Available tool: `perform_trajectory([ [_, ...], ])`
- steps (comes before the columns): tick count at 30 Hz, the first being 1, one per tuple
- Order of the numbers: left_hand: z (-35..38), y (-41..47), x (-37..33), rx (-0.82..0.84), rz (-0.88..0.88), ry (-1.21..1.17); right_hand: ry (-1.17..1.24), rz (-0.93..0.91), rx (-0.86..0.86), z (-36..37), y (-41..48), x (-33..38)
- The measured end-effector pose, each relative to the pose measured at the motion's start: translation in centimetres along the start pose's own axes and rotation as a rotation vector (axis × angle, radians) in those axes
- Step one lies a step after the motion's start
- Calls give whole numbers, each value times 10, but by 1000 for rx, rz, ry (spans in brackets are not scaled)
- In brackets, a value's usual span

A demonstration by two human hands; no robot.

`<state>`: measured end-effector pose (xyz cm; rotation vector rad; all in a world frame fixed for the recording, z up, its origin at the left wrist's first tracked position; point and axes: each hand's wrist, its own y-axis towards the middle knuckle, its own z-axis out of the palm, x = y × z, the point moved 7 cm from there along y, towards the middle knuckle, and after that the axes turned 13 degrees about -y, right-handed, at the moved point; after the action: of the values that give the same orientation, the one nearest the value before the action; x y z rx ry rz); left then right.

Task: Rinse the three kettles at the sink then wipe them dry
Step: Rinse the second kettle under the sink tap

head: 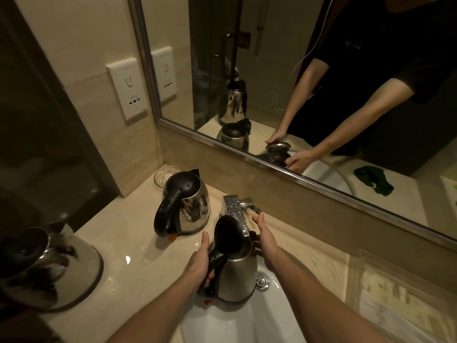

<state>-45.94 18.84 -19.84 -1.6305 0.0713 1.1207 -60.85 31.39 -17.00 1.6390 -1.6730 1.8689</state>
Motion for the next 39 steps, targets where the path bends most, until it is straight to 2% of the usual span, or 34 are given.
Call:
perform_trajectory([
  [39,-2,0,-4,-7,1,40,79,1,-37,-2,-3,-4],
])
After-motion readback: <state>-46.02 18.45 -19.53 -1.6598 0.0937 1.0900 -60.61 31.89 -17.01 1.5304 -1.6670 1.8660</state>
